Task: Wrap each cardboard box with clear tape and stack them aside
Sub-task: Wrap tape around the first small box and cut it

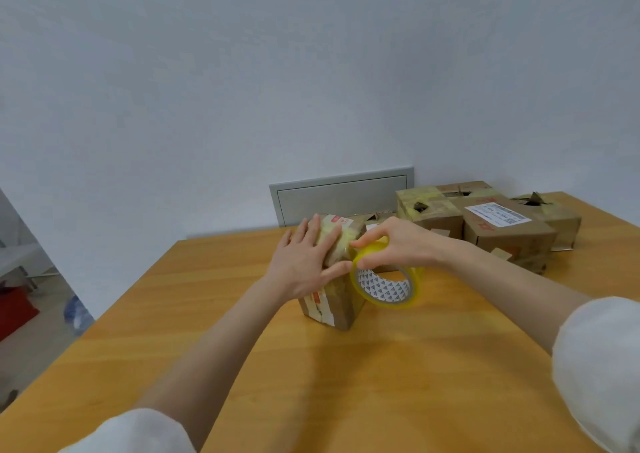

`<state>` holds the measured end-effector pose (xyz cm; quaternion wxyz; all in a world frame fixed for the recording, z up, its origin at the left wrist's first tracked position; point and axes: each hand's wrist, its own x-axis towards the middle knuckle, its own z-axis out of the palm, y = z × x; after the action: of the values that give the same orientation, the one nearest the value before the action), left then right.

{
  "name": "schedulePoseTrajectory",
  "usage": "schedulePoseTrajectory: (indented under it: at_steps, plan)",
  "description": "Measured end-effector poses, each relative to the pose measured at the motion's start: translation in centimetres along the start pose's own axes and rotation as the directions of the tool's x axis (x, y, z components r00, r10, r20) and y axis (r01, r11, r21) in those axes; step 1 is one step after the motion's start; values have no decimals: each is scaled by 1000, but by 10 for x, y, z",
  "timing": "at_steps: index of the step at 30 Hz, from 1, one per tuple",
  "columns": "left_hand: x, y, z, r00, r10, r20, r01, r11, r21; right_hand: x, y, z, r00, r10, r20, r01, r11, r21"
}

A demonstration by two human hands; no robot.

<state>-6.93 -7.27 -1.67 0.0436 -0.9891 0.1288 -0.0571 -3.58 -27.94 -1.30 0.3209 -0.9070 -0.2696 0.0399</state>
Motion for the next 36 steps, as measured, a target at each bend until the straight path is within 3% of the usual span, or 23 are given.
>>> schedulePoseTrajectory:
  at_steps: [5,7,9,12,15,17,23,33,36]
  plan:
    - [8,1,-15,990,-103,100,118,981,-154,0,-2,0,1000,4,6,-4,999,-43]
    - [10,5,-18,987,-153,52,161,965,-206,0,-5,-3,1000,3,28,1,989,-146]
    - [8,7,-21,984,-177,-35,148,903,-403,1,-11,-13,1000,-11,-13,8,978,-210]
    - [0,1,-25,958,-285,-34,143,574,-806,4,-24,-38,980,-44,-192,48,999,17]
    - [-6,-9,-8,922,-366,123,230,266,-936,9,-32,-44,965,-42,-259,118,951,286]
    - [-10,-14,8,907,-384,172,257,182,-949,13,-32,-34,973,-65,-222,128,951,282]
    - [-22,-24,23,910,-369,186,256,149,-955,24,-39,-21,979,-115,-170,161,943,291]
    - [-19,-28,29,924,-352,151,205,120,-971,38,-50,-36,982,-157,-100,164,985,59]
    - [-24,-31,33,900,-399,176,226,83,-971,33,-40,-49,993,-117,-31,115,991,-61]
